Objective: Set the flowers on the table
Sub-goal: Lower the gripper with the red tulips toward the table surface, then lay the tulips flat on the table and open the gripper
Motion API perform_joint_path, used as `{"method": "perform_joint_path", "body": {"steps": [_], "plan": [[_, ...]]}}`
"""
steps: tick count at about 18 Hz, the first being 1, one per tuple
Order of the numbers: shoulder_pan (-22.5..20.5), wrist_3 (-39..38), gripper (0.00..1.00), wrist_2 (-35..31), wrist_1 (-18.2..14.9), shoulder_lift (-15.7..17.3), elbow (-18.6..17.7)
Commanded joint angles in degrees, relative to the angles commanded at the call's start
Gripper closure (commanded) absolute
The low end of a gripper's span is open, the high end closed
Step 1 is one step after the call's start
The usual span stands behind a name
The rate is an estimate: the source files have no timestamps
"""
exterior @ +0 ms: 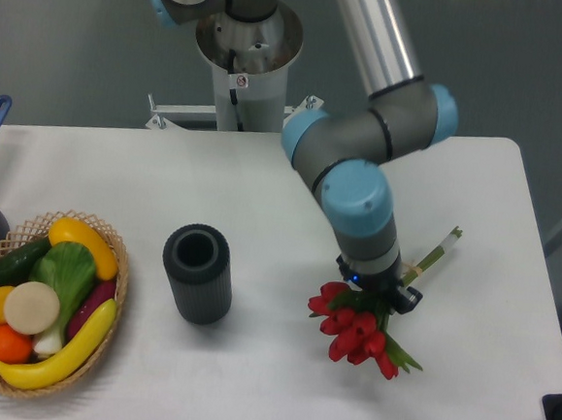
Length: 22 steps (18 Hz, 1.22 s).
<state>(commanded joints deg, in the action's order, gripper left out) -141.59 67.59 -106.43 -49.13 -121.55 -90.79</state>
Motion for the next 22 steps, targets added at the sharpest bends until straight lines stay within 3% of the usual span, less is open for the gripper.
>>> {"method": "perform_joint_path", "body": {"steps": [9, 12, 14, 17, 22], "plan": [[0.0, -0.09, 0.59, -0.44, 0.0, -1.76, 0.35], [0.0, 0.0, 0.42, -0.35, 0.09, -1.76, 0.7], [0.0, 0.09, 0.17, -0.18, 0.44, -1.58, 0.61], [-0.09, 0.09, 0.02, 0.35, 0.44, -0.8, 0.61], [-0.7, 0.0, 0.0, 6.92, 0.09, 5.52, 0.88]]}}
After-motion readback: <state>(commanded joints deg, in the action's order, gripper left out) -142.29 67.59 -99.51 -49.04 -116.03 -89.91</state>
